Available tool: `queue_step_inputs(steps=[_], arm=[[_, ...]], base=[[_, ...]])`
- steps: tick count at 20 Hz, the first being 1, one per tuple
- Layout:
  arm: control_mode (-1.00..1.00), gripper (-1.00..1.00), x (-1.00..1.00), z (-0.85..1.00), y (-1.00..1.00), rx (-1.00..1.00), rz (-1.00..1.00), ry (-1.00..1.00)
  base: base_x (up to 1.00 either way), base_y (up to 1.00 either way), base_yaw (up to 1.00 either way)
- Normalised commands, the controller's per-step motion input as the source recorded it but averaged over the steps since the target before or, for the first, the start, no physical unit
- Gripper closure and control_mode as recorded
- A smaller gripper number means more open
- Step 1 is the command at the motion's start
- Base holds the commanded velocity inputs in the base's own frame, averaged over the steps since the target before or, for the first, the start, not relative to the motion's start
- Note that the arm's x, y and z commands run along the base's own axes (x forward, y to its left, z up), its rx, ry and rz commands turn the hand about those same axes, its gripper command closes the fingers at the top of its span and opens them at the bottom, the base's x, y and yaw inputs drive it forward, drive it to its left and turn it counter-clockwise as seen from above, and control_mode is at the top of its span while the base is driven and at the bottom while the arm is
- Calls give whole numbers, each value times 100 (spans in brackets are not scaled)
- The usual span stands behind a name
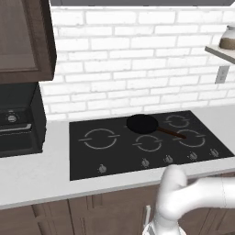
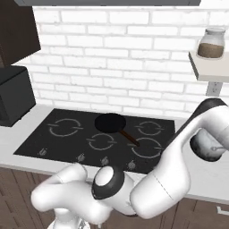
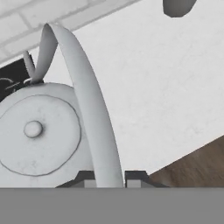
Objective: Pick the kettle from the counter and place it on a stove burner. Then turn the burner on.
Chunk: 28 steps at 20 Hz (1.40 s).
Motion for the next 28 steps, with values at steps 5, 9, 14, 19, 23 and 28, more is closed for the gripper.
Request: queue_step_inputs(steps=[5, 9, 14, 19, 23, 28], arm=[[-100, 100, -53, 6, 100, -20, 0, -10], [-100, 100, -32, 19, 100, -19, 0, -11], [-100, 100, -16, 38, 100, -20, -3, -5], [-100, 100, -2, 78, 100, -17, -1, 0], [-100, 100, 0, 87, 100, -10, 0, 0], [-100, 100, 26, 33, 98, -1, 8, 0]], base=[[0, 0, 0], [0, 0, 0], [0, 0, 0], [0, 0, 0], [0, 0, 0], [0, 0, 0]])
